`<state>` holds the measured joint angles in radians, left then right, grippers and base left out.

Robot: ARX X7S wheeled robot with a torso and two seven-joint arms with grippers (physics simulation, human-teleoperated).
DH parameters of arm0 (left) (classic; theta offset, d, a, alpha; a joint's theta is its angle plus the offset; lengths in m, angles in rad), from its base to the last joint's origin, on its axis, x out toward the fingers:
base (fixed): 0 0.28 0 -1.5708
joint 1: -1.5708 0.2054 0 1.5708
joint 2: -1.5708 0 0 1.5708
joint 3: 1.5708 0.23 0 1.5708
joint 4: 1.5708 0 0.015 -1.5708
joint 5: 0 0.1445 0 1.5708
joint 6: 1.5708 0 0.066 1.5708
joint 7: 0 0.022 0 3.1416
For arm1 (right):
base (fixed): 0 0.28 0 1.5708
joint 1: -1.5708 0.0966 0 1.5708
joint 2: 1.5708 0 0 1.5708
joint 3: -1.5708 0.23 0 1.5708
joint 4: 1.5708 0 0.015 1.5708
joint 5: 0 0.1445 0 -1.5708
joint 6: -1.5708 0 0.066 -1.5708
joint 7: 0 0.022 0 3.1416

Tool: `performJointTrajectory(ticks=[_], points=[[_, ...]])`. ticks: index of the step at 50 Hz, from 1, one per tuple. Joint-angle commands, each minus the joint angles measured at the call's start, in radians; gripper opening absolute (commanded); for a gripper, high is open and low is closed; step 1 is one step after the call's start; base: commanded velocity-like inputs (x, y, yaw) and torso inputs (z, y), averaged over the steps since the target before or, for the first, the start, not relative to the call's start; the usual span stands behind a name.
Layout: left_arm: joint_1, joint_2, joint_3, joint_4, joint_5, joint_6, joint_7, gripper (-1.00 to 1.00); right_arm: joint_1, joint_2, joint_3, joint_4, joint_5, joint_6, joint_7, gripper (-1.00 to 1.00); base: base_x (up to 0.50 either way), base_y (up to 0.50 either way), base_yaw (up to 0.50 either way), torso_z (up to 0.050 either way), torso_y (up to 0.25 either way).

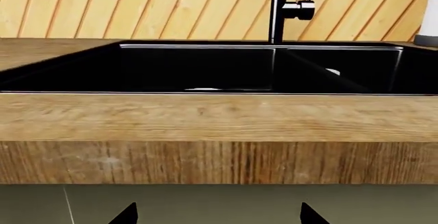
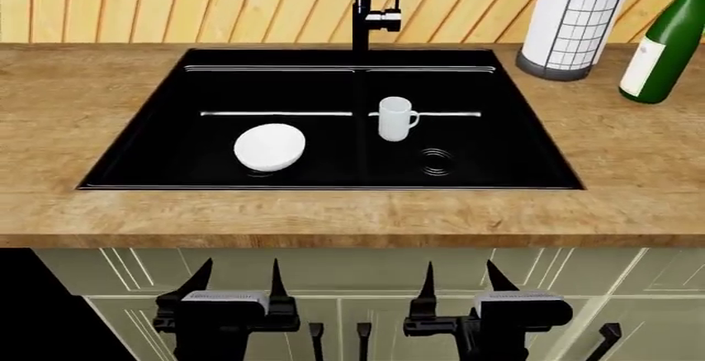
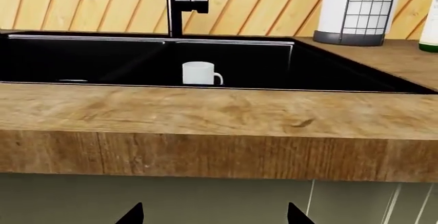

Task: Pick the cup and bowl from the sink and place them on the counter for drying.

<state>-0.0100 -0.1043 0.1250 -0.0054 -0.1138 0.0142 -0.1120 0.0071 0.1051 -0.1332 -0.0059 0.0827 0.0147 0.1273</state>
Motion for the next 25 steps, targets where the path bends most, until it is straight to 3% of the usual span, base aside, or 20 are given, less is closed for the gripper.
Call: performJointTrajectory(ticks=[1,9,25], points=[[0.000,-0.011,0.013,0.002,-0.011,0.008,-0.012,1.00,0.004,0.011,-0.011,0.004,0.013,0.004,0.013,1.00,0.00,0.00,0.00,0.050,0.000],[0.000,-0.018,0.021,0.002,-0.015,0.013,-0.019,1.00,0.003,0.016,-0.017,0.001,0.030,0.002,0.014,1.00,0.00,0.00,0.00,0.050,0.000],[0.007,-0.031,0.042,0.007,-0.013,0.020,-0.038,1.00,0.012,0.025,-0.031,0.013,0.068,0.005,0.008,1.00,0.00,0.00,0.00,0.000,0.000]])
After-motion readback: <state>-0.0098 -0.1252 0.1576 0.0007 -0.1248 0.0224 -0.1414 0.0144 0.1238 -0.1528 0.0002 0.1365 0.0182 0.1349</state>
